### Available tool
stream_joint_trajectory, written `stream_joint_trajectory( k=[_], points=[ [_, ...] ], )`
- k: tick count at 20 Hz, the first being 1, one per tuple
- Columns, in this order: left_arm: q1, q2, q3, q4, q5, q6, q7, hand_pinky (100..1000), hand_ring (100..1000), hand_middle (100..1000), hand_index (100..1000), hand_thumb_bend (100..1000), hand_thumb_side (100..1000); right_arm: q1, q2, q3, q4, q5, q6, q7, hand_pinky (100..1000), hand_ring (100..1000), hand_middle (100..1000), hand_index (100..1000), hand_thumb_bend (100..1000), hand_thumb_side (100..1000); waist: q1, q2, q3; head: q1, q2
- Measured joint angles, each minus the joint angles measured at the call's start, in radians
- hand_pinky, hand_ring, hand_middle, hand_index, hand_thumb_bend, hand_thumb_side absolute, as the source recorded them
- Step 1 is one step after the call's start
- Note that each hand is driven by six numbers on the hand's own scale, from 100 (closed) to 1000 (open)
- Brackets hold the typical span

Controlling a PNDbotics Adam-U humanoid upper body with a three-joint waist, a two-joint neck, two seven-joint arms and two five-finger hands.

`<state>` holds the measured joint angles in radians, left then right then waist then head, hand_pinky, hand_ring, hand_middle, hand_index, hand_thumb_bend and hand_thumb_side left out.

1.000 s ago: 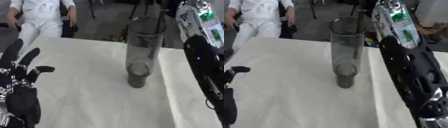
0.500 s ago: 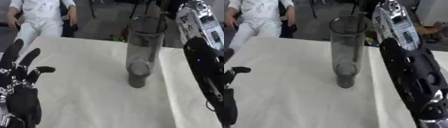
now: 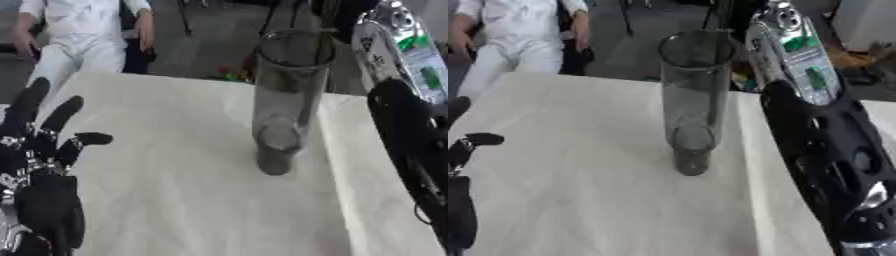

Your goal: Arrange flowers into the vase.

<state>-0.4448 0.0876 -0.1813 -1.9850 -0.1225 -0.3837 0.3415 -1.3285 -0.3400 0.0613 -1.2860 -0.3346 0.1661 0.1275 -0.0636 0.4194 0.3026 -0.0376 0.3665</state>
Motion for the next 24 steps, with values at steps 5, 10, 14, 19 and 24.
stream_joint_trajectory(
  k=[5, 10, 14, 19, 24],
  points=[
    [0.0, 0.0, 0.0, 0.0, 0.0, 0.001, -0.001, 580, 856, 936, 944, 395, 994, 0.0, -0.008, 0.006, 0.011, 0.056, -0.037, 0.033, 698, 896, 358, 132, 463, 853, 0.0, 0.0, -0.001, 0.001, 0.0],
    [0.0, 0.0, 0.0, 0.0, 0.0, 0.002, -0.001, 580, 857, 936, 944, 392, 995, 0.001, -0.01, 0.007, 0.026, 0.106, -0.06, 0.052, 704, 903, 359, 158, 467, 864, -0.001, 0.0, -0.004, 0.001, 0.0],
    [0.0, 0.0, 0.0, 0.0, 0.0, 0.002, -0.001, 581, 858, 936, 944, 390, 995, 0.006, -0.011, 0.007, 0.031, 0.125, -0.069, 0.056, 704, 903, 357, 167, 469, 896, -0.002, 0.0, -0.005, 0.003, -0.002],
    [0.0, 0.0, 0.0, 0.0, 0.0, 0.002, -0.001, 580, 859, 936, 945, 386, 996, 0.014, -0.018, 0.011, 0.032, 0.151, -0.091, 0.054, 704, 900, 354, 193, 475, 914, -0.002, 0.0, -0.007, 0.009, -0.003],
    [0.0, 0.0, 0.0, 0.0, 0.001, 0.003, -0.002, 580, 860, 937, 945, 382, 997, 0.018, -0.026, 0.026, 0.032, 0.189, -0.129, 0.062, 719, 906, 360, 235, 481, 899, -0.003, 0.0, -0.011, 0.011, -0.003]
  ],
)
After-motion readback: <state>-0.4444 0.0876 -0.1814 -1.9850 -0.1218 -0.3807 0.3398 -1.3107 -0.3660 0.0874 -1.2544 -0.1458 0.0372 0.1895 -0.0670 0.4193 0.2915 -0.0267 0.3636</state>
